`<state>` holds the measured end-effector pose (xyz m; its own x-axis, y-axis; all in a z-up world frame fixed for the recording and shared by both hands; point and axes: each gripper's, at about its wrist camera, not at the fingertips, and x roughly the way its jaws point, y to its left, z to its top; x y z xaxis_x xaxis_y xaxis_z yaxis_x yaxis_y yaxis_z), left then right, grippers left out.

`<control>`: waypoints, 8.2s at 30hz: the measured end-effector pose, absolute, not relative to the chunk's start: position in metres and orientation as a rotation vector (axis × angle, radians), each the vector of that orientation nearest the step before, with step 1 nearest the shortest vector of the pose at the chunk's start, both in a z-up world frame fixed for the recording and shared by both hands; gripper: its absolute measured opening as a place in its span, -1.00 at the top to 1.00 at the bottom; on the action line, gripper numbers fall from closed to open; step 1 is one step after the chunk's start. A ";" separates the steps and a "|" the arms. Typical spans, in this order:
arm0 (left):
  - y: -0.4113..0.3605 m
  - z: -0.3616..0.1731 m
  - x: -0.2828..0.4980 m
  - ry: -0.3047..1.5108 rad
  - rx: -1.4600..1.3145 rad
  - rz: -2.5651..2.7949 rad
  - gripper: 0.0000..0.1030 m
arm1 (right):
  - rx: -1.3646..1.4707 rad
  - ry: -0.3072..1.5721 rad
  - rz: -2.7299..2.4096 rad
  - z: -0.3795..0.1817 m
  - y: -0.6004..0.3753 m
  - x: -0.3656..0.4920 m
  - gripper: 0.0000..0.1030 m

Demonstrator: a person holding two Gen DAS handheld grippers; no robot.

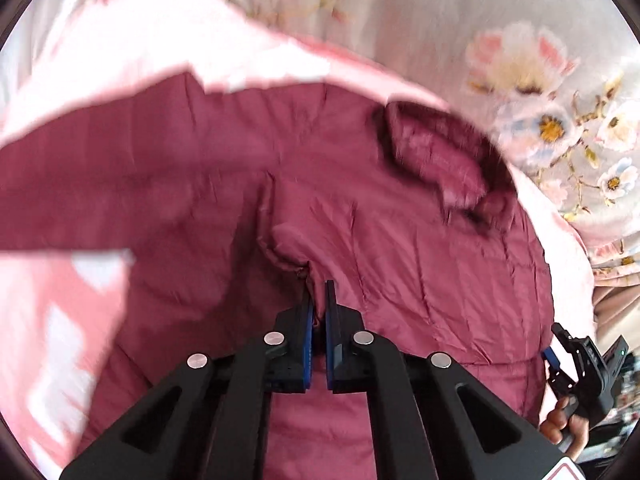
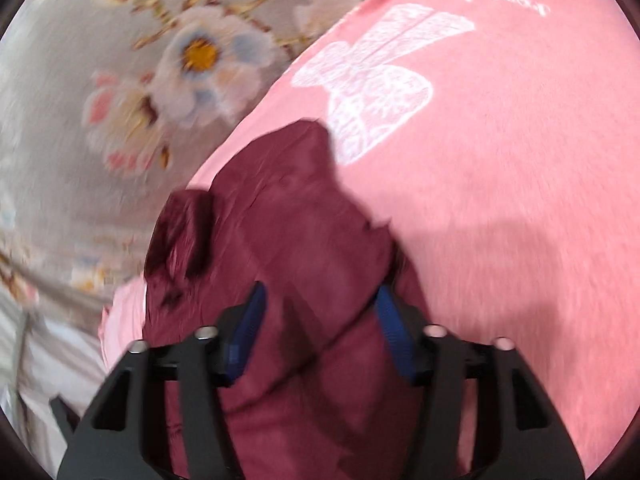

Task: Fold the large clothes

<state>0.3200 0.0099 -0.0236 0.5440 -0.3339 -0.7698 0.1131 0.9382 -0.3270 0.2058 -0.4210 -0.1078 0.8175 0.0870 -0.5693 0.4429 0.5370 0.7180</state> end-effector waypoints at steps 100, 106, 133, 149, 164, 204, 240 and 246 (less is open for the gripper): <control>-0.143 0.025 0.259 0.988 -0.157 -0.599 -0.03 | 0.370 0.678 -0.256 -0.088 -0.280 0.083 -0.19; -0.035 0.027 0.282 0.921 -0.253 -0.427 -0.18 | 0.470 0.674 -0.155 -0.066 -0.298 0.119 -0.30; 0.061 -0.068 0.373 1.014 -0.175 -0.011 0.39 | 0.310 0.835 -0.266 -0.115 -0.325 0.225 0.94; 0.002 0.026 0.354 0.829 -0.028 -0.129 0.24 | 0.271 0.637 -0.177 -0.012 -0.291 0.229 0.35; -0.051 -0.077 0.349 0.840 0.158 -0.092 0.17 | 0.144 0.781 -0.145 -0.109 -0.232 0.253 0.35; -0.104 -0.069 0.458 1.030 -0.003 -0.393 0.91 | 0.335 0.805 -0.073 -0.086 -0.306 0.363 0.85; -0.129 -0.029 0.553 1.026 -0.047 -0.302 0.51 | 0.391 0.771 -0.113 -0.037 -0.338 0.462 0.72; -0.116 -0.055 0.533 0.983 0.067 -0.314 0.45 | 0.278 0.790 -0.121 -0.060 -0.330 0.441 0.77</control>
<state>0.5326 -0.1157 -0.0547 0.5135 -0.2314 -0.8263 0.2911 0.9528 -0.0859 0.4405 -0.3305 -0.0602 0.6993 -0.0033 -0.7148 0.2101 0.9568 0.2010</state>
